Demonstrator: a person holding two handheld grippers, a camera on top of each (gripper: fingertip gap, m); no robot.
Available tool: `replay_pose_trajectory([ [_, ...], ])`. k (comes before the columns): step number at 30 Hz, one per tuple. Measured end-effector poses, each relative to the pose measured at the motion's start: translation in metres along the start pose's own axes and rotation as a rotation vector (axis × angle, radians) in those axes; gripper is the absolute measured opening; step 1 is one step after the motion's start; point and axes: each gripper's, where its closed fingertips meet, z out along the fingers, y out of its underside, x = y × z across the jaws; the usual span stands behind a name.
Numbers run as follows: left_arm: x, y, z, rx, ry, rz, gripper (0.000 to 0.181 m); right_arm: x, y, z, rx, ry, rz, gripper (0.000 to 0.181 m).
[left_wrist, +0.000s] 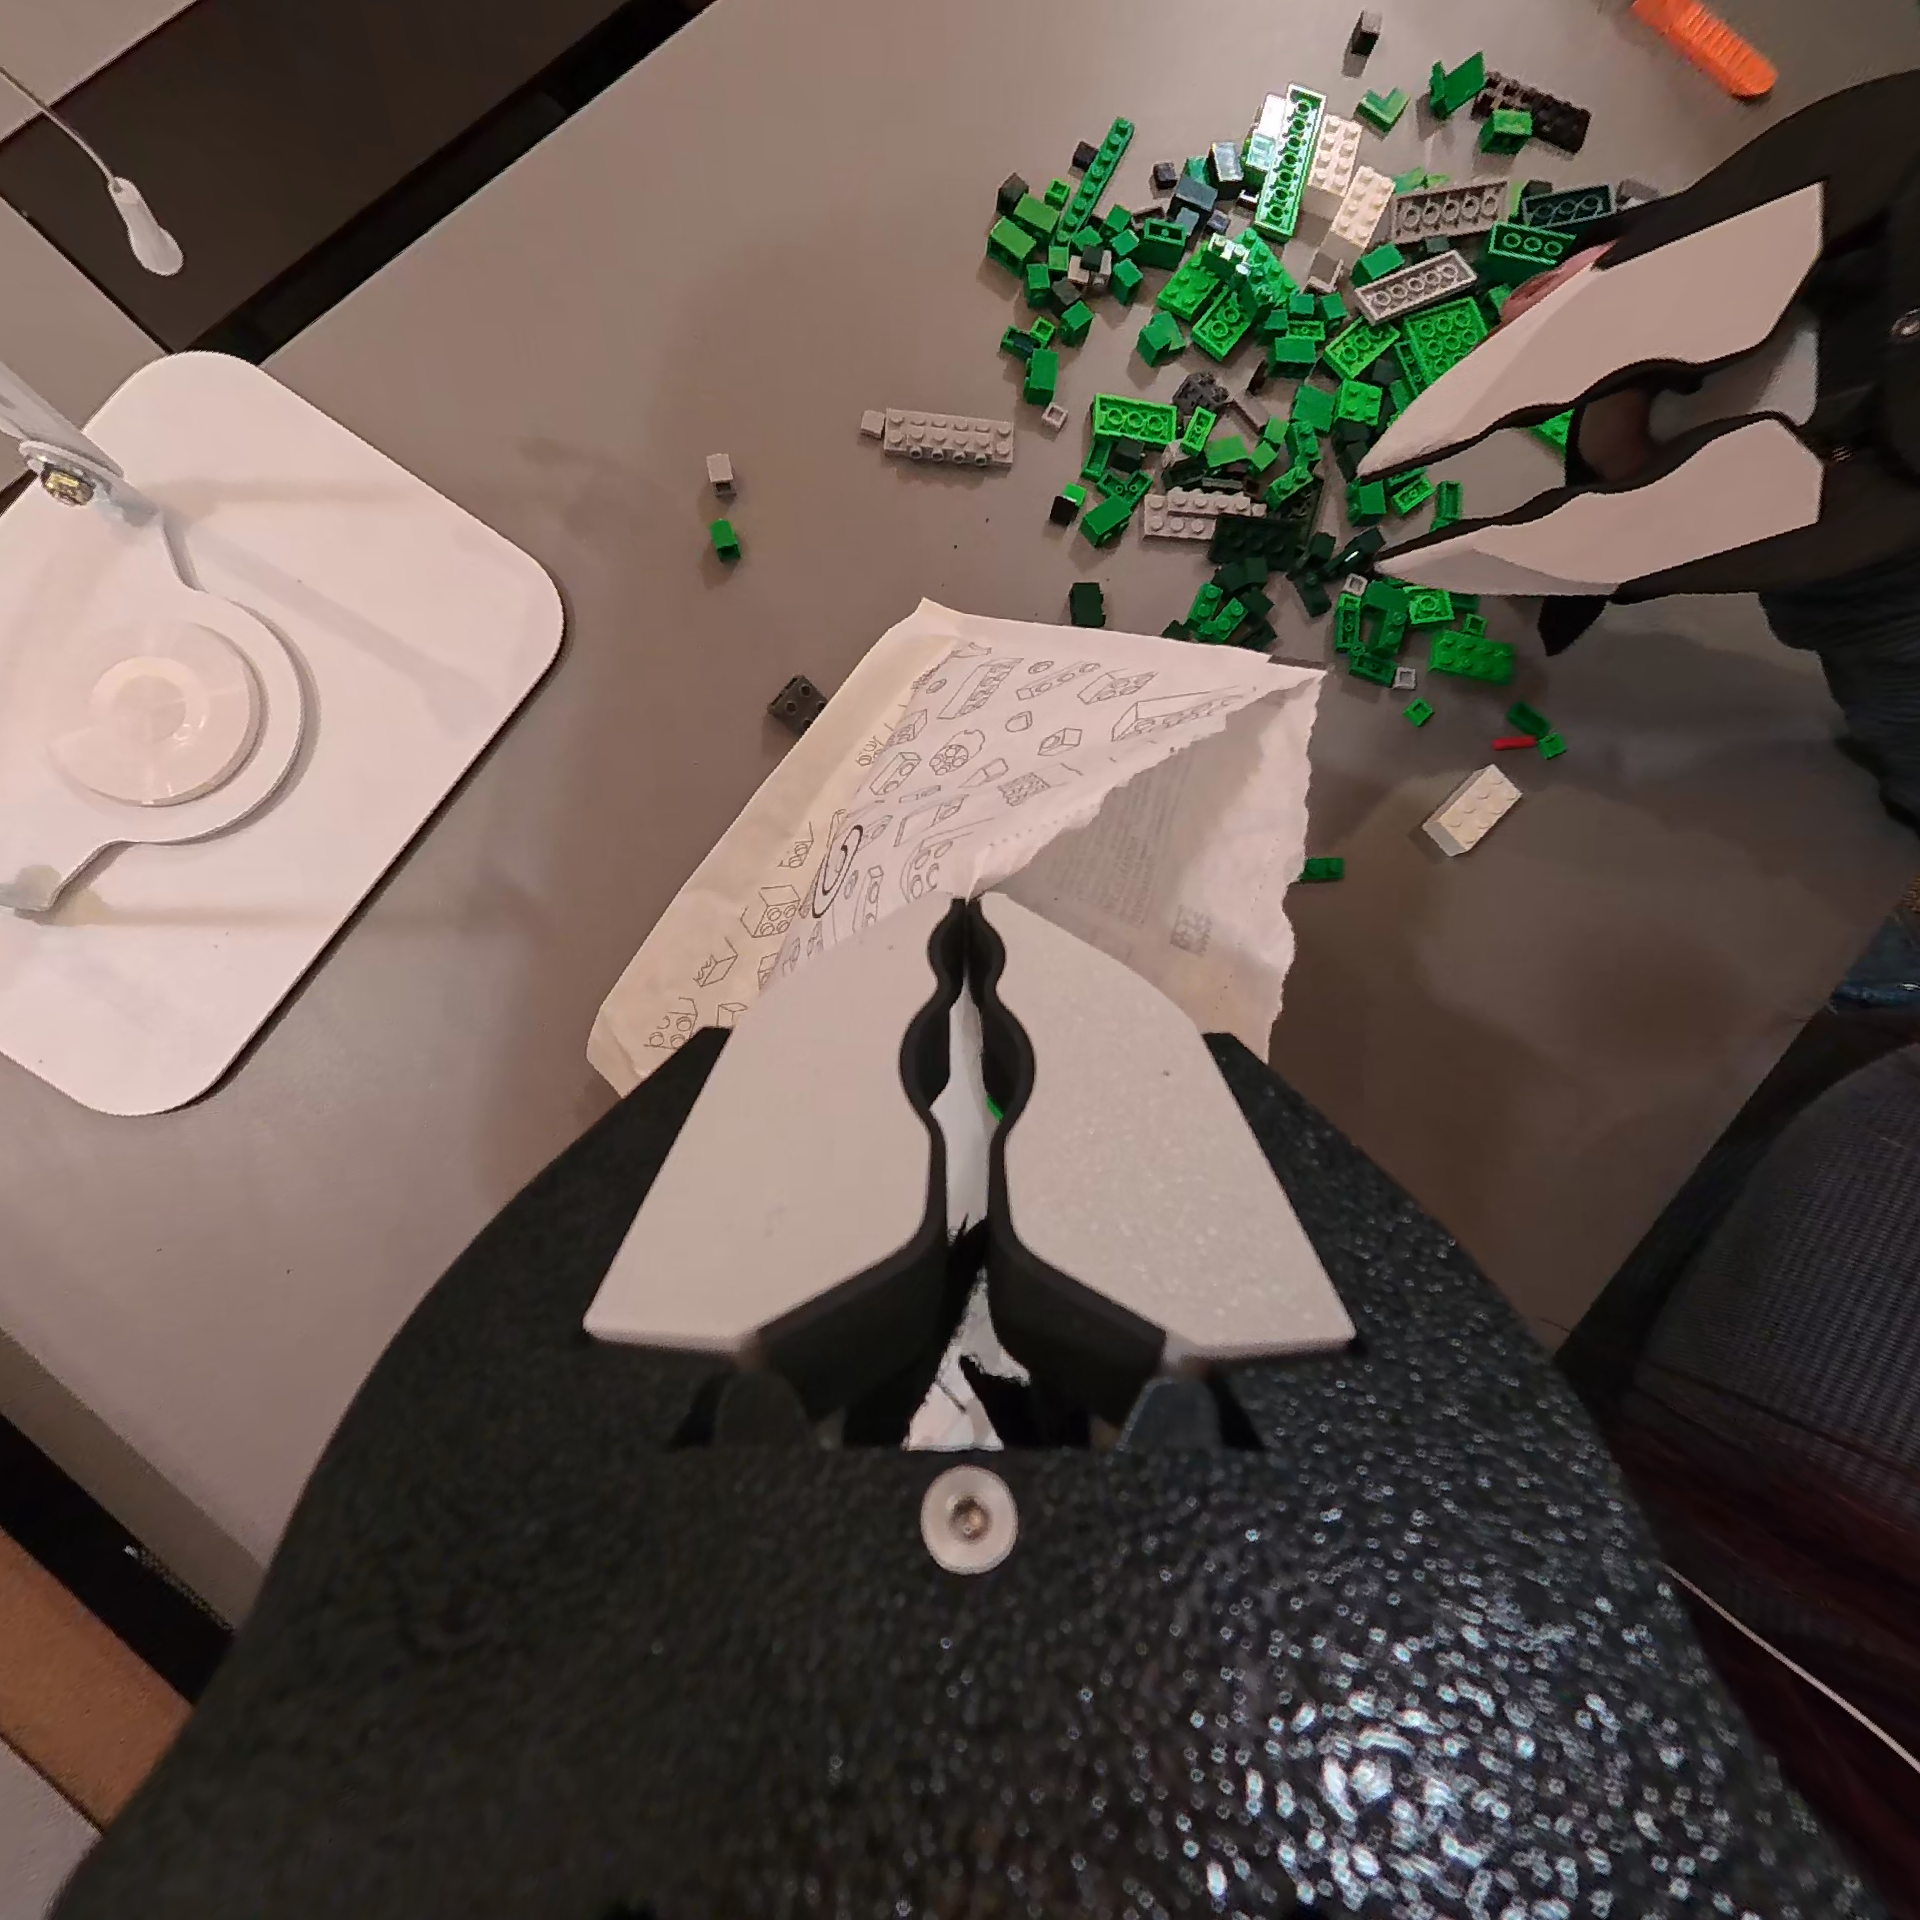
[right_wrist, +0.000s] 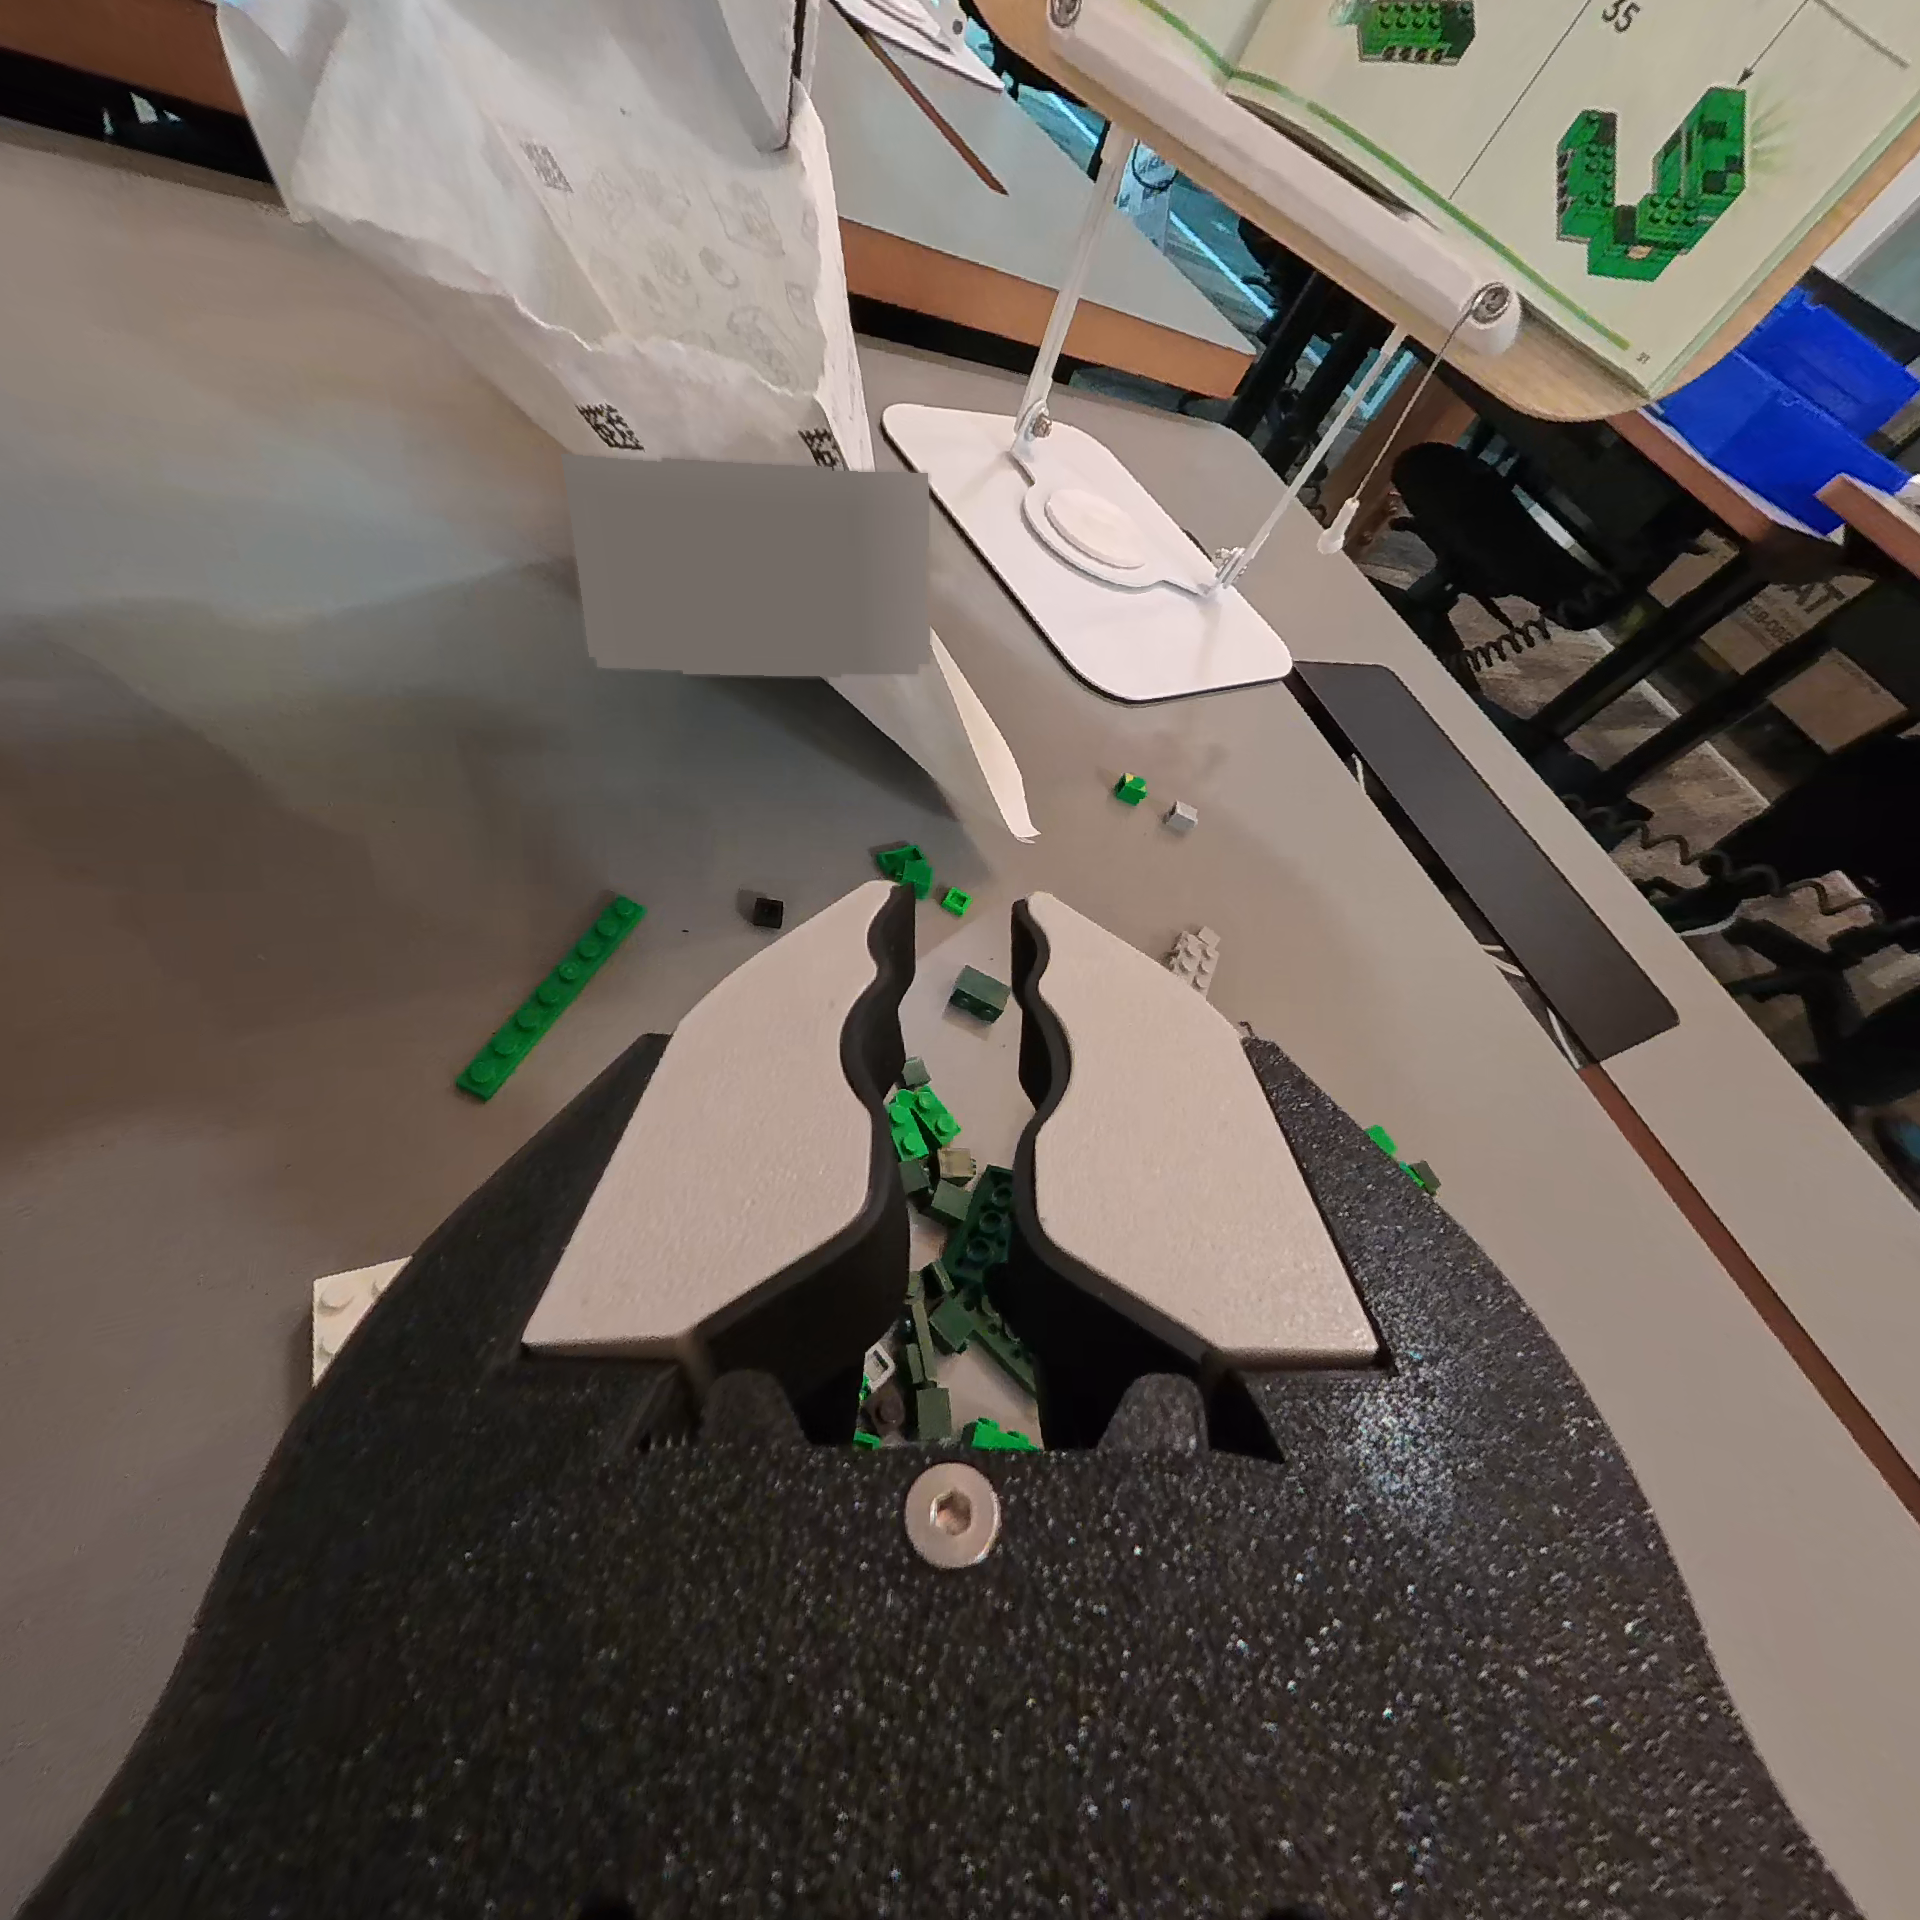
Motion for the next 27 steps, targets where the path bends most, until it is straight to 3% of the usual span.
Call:
replay_pose_trajectory([
  [15,0.005,0.002,0.003,-0.022,0.021,0.013,0.000,-0.011,-0.007,0.001,0.006,-0.049,-0.018,0.017],
  [21,0.010,0.005,0.010,-0.058,0.043,0.024,0.000,-0.034,-0.044,0.002,0.066,-0.132,-0.059,0.013],
  [27,0.015,0.004,0.016,-0.081,0.056,0.041,0.000,-0.071,-0.081,0.022,0.065,-0.247,-0.142,0.013],
])
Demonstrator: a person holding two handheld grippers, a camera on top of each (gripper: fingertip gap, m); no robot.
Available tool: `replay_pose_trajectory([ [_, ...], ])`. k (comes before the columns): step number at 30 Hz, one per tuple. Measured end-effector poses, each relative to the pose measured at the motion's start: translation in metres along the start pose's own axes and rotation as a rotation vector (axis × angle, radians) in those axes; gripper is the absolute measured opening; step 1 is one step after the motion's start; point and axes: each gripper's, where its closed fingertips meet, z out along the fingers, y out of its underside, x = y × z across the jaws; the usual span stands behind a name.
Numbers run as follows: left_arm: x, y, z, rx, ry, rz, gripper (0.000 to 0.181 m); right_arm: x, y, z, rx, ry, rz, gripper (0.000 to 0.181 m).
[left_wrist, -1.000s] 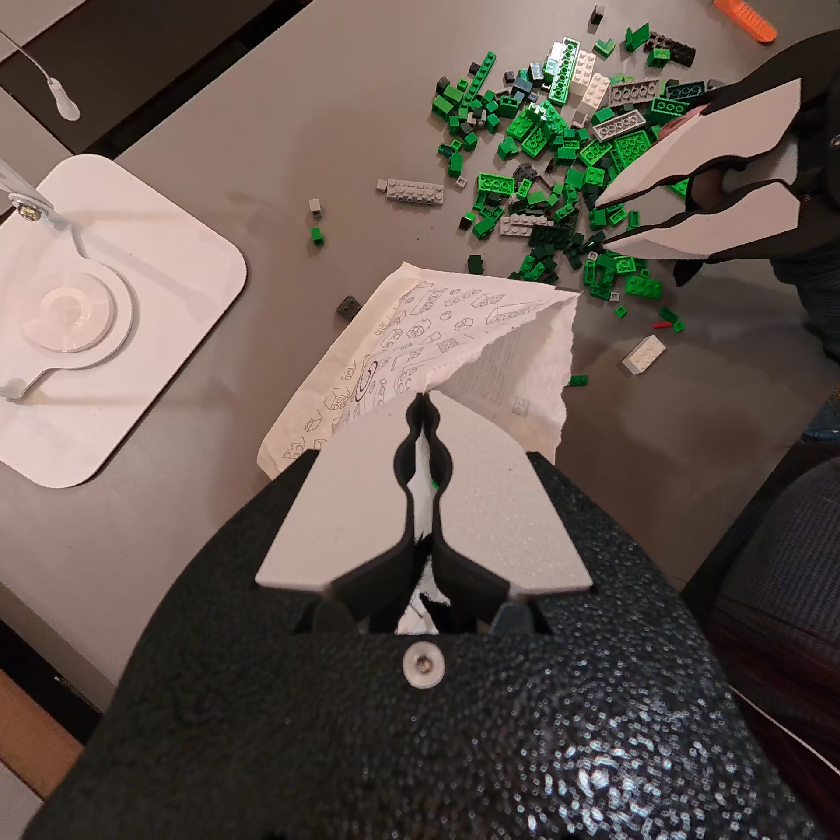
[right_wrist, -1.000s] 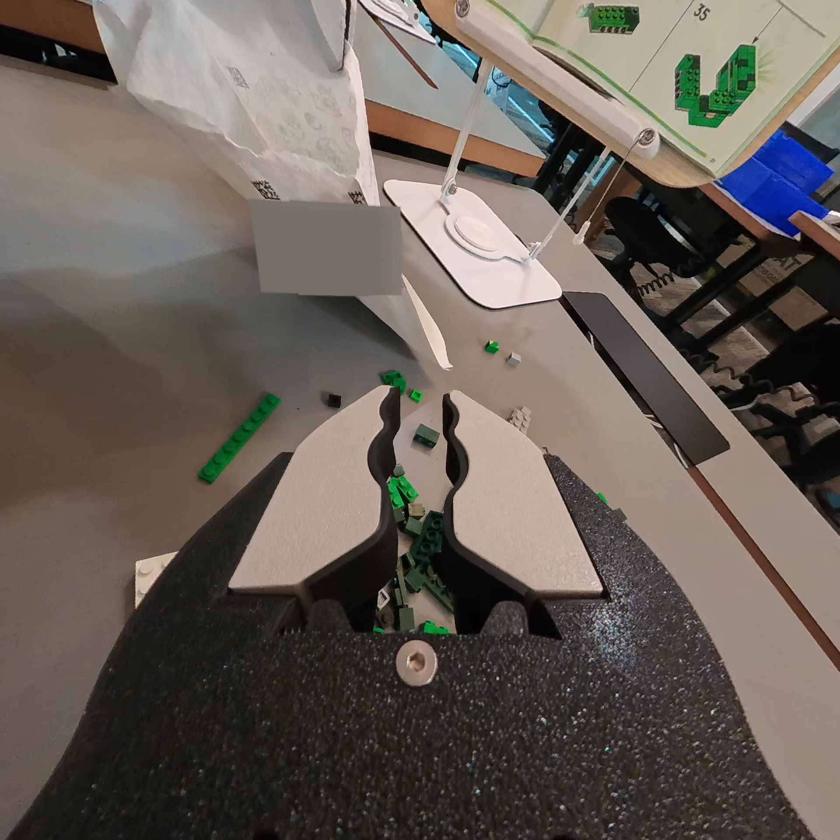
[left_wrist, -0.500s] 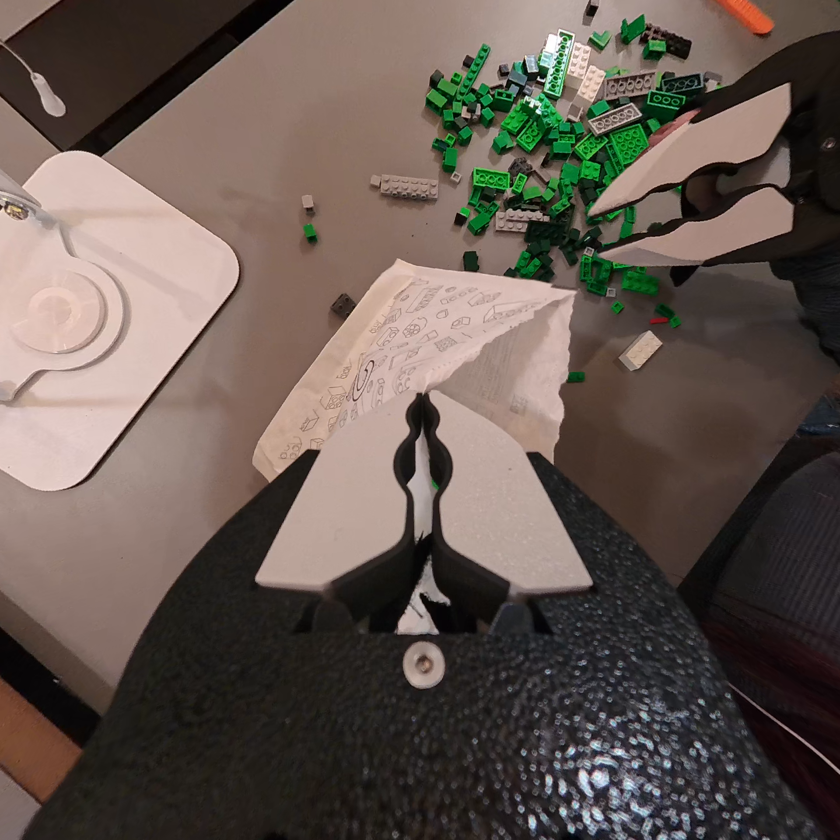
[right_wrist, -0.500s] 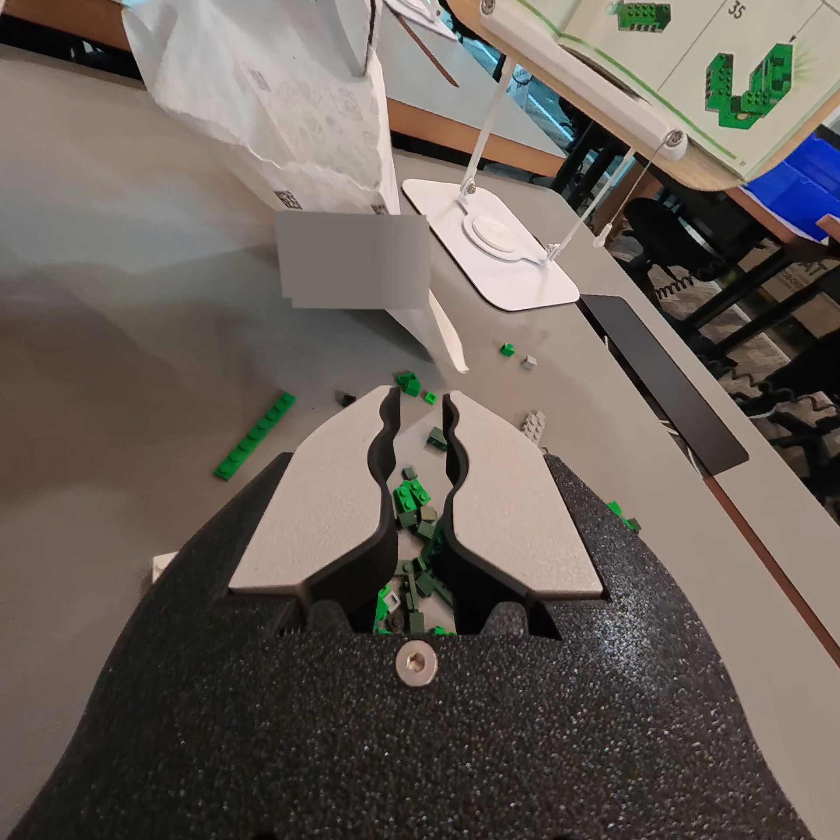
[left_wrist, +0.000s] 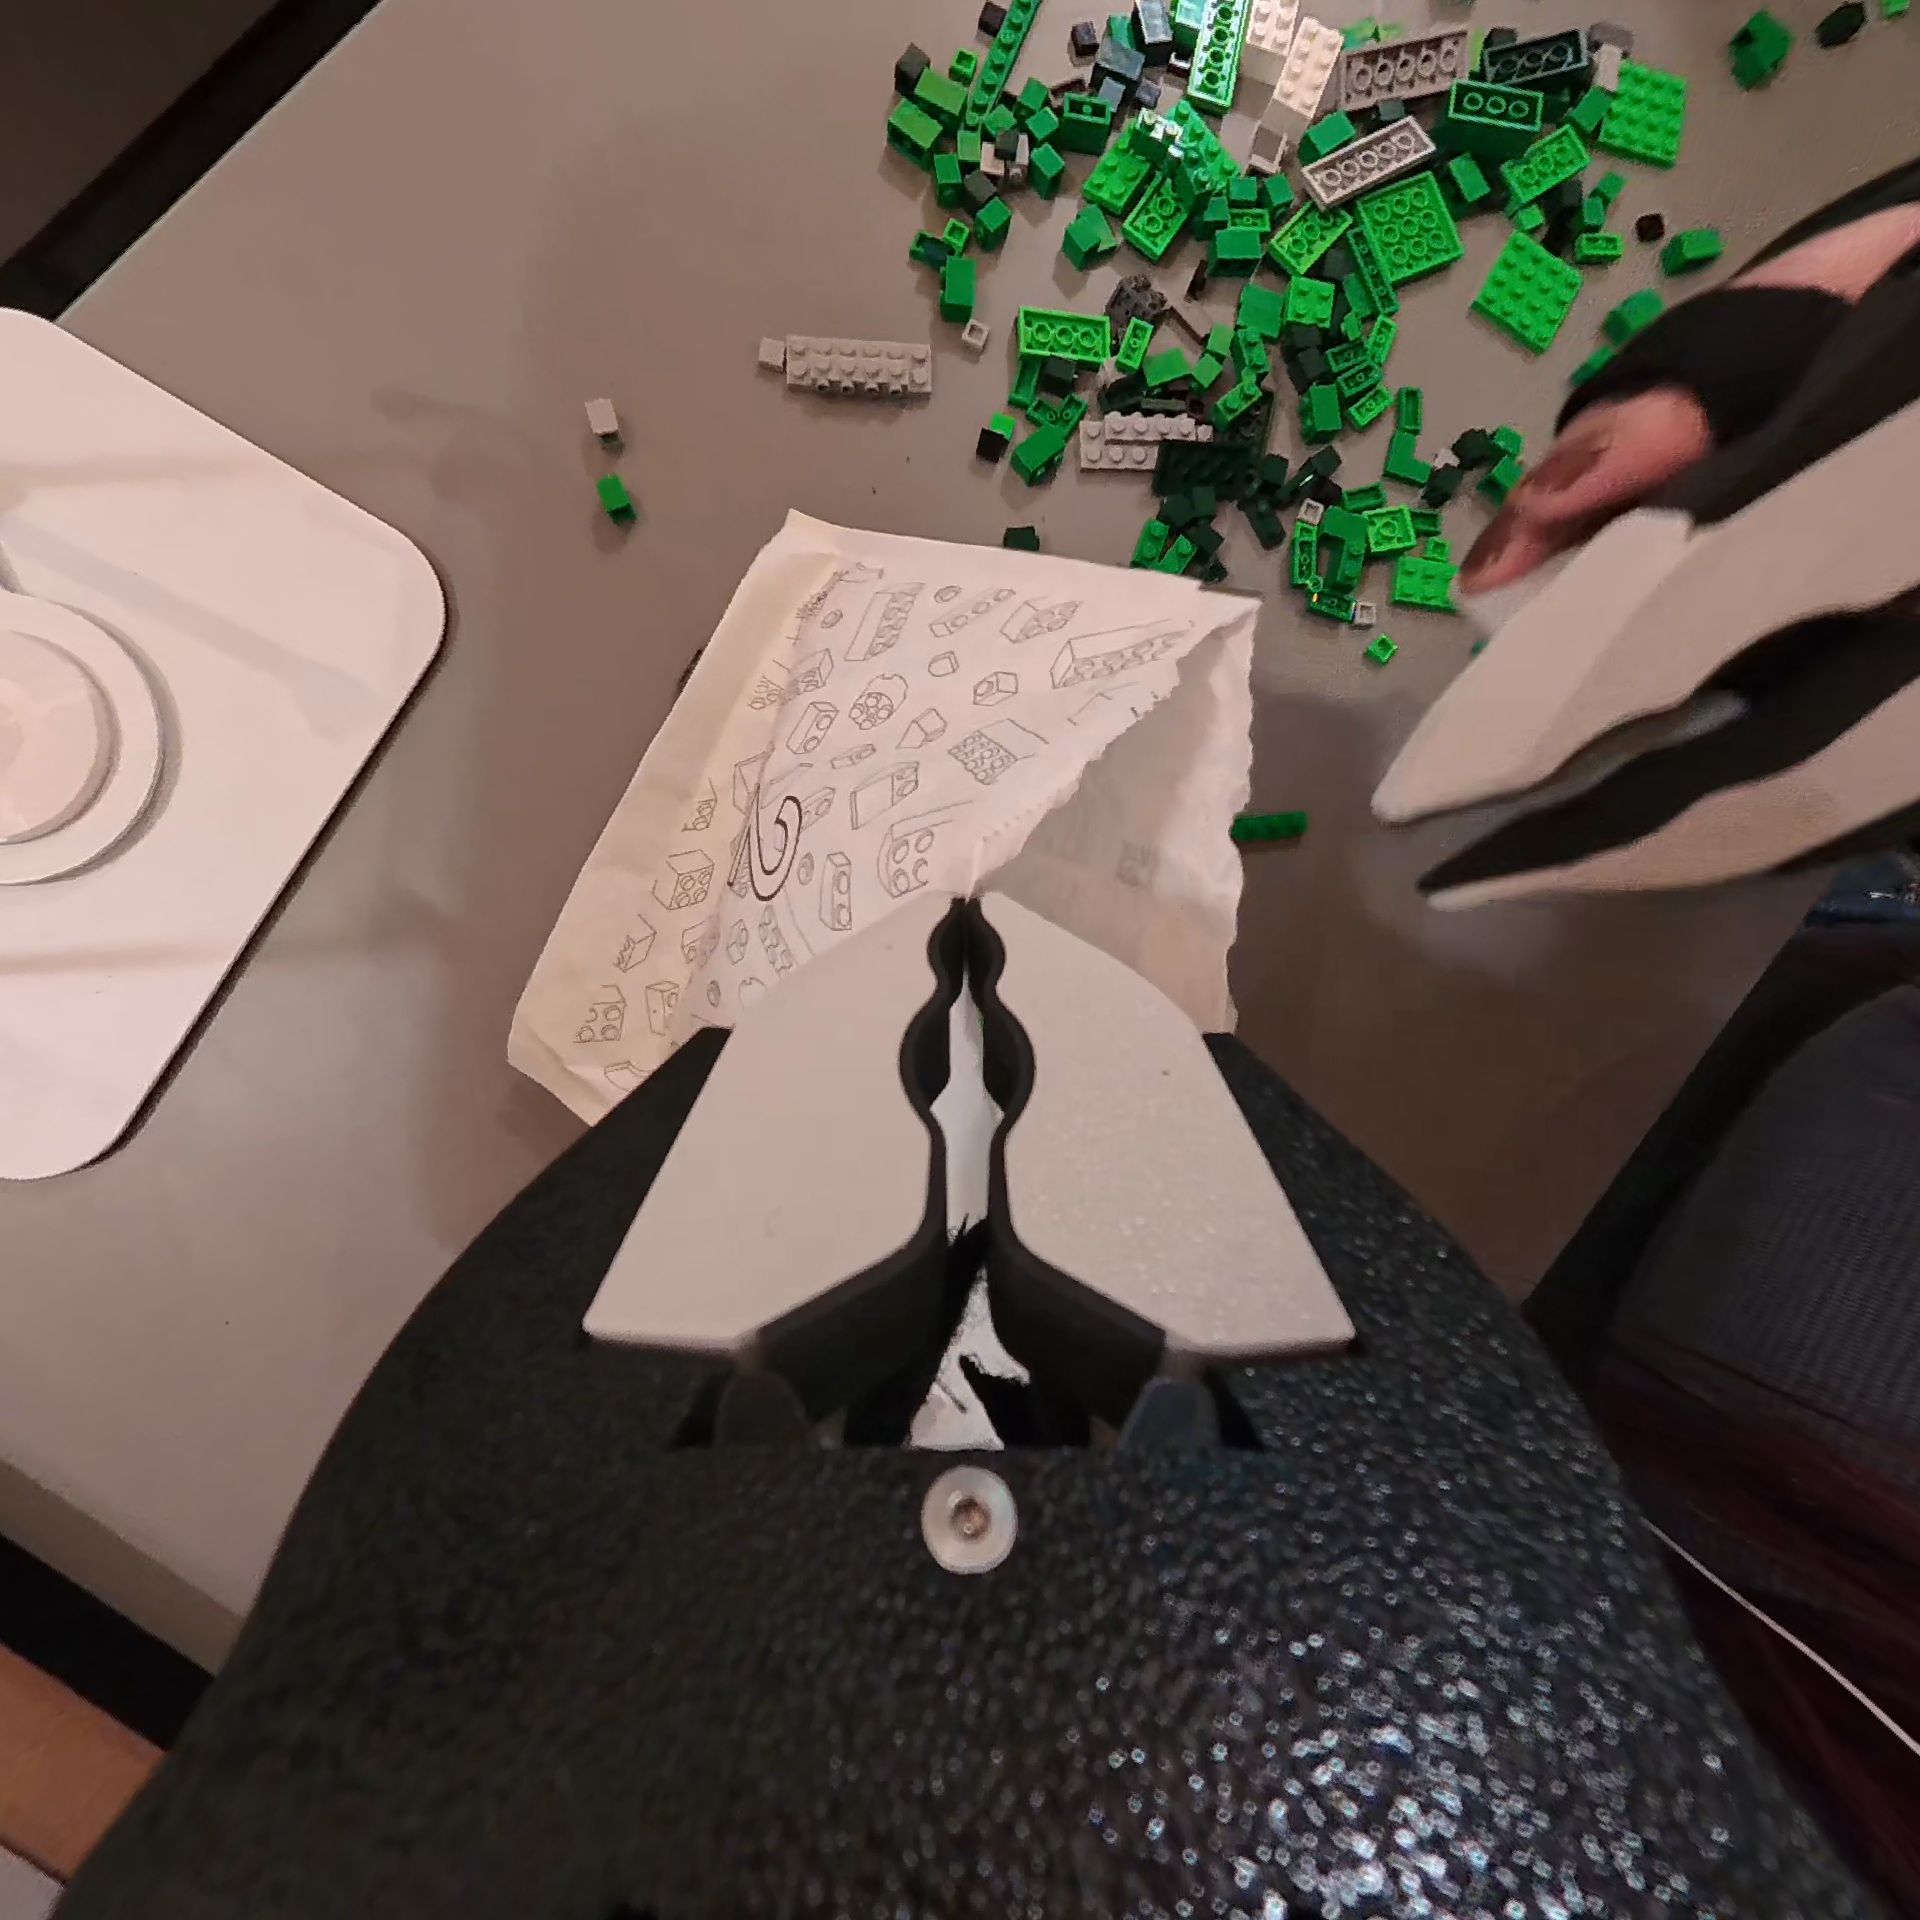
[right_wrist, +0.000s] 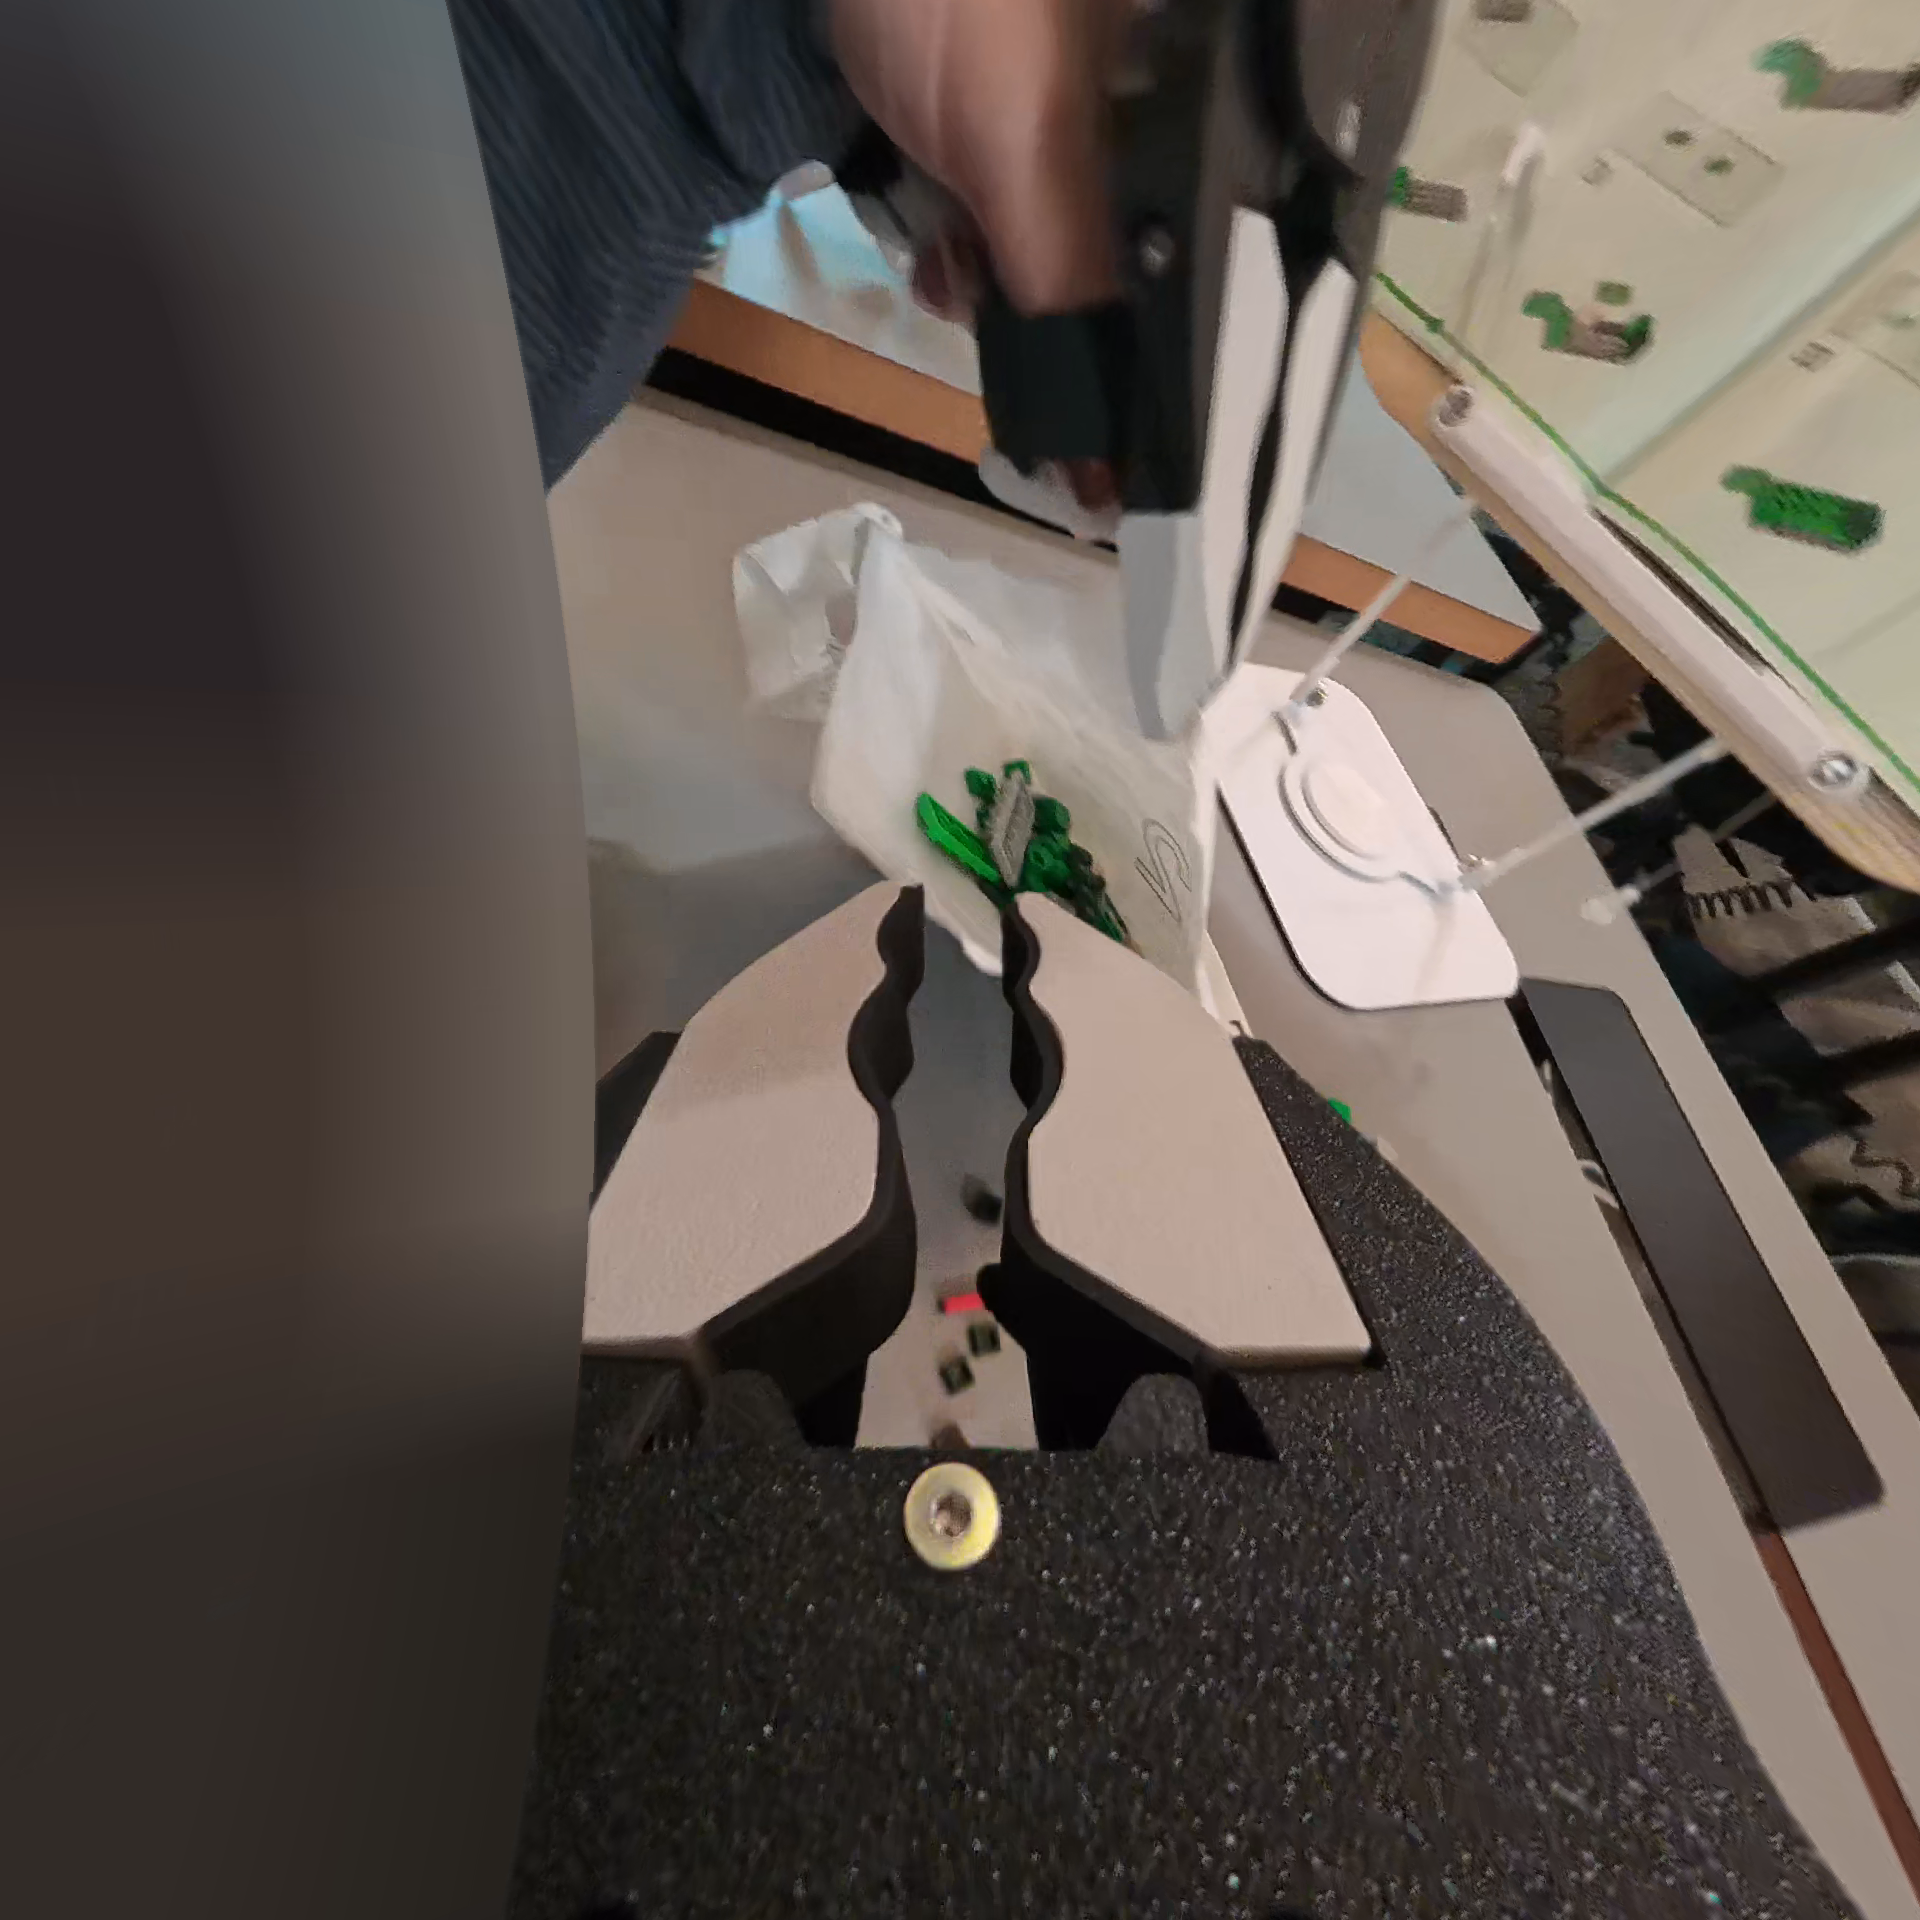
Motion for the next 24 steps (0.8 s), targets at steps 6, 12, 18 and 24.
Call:
replay_pose_trajectory([
  [6,0.003,-0.001,0.004,-0.010,0.013,0.012,0.000,-0.010,-0.005,0.032,-0.113,-0.027,-0.060,0.017],
  [12,0.001,0.000,0.005,-0.015,0.011,0.007,0.000,-0.006,-0.003,0.030,-0.095,0.024,-0.023,0.017],
  [18,-0.003,-0.001,0.002,-0.003,-0.008,0.001,0.000,-0.002,-0.004,0.023,-0.058,0.070,-0.006,0.017],
  [24,-0.002,-0.002,0.004,-0.006,-0.004,0.005,0.000,-0.003,-0.011,0.019,-0.020,0.085,-0.009,0.016],
])
